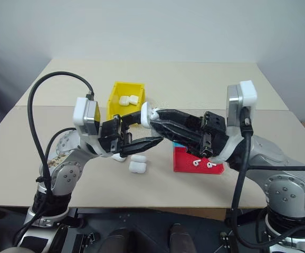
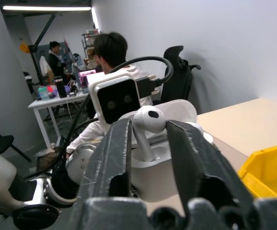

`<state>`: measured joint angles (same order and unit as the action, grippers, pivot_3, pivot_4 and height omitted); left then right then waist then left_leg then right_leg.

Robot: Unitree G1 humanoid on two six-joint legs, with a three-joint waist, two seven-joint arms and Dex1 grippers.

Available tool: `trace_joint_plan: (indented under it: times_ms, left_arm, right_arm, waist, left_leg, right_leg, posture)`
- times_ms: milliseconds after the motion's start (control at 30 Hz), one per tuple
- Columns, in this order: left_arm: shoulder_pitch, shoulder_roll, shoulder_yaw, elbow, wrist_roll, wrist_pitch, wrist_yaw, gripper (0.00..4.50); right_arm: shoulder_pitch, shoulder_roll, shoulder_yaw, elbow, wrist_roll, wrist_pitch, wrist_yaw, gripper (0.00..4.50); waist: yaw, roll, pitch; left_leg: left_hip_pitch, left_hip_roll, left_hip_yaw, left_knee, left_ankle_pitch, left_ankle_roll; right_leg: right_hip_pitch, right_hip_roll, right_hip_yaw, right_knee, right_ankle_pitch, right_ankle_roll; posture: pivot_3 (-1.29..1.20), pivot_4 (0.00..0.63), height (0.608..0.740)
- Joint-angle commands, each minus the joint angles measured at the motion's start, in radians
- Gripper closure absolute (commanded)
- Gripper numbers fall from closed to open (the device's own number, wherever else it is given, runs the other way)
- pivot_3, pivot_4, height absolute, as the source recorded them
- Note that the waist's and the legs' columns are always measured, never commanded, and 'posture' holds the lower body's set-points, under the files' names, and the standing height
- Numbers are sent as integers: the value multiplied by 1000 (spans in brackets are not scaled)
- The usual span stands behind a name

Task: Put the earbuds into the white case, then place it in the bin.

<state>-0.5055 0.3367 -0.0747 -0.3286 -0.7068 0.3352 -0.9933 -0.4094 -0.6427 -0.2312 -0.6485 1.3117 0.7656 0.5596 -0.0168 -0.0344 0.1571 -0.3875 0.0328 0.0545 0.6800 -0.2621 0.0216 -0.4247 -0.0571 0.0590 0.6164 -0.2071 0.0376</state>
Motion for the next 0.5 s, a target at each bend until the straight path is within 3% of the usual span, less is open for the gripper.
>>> trace_joint_plan:
  times_ms: [33, 200, 500]
  left_arm:
    - [-23, -14, 6, -28, -11, -26, -6, 1717]
    - [-25, -16, 7, -27, -12, -27, -6, 1717]
    - [-25, -17, 6, -3, 9, -29, -6, 1717]
  right_arm:
    - [4, -18, 10, -18, -17, -15, 4, 1605]
    - [5, -29, 11, -17, -21, -24, 8, 26]
    - [64, -118, -71, -41, 11, -44, 77, 26]
  waist:
    - [0, 0, 0]
    - [1, 0, 0]
    - [4, 0, 0]
  left_leg:
    - [0, 0, 0, 0, 0, 0]
    - [0, 0, 0, 0, 0, 0]
    - [-1, 0, 0, 0, 0, 1]
  right_leg:
    - [0, 0, 0, 0, 0, 0]
    - [0, 0, 0, 0, 0, 0]
    - [0, 0, -1, -2, 0, 0]
  posture:
    - [0, 150, 740]
    - [0, 150, 740]
    - [0, 150, 740]
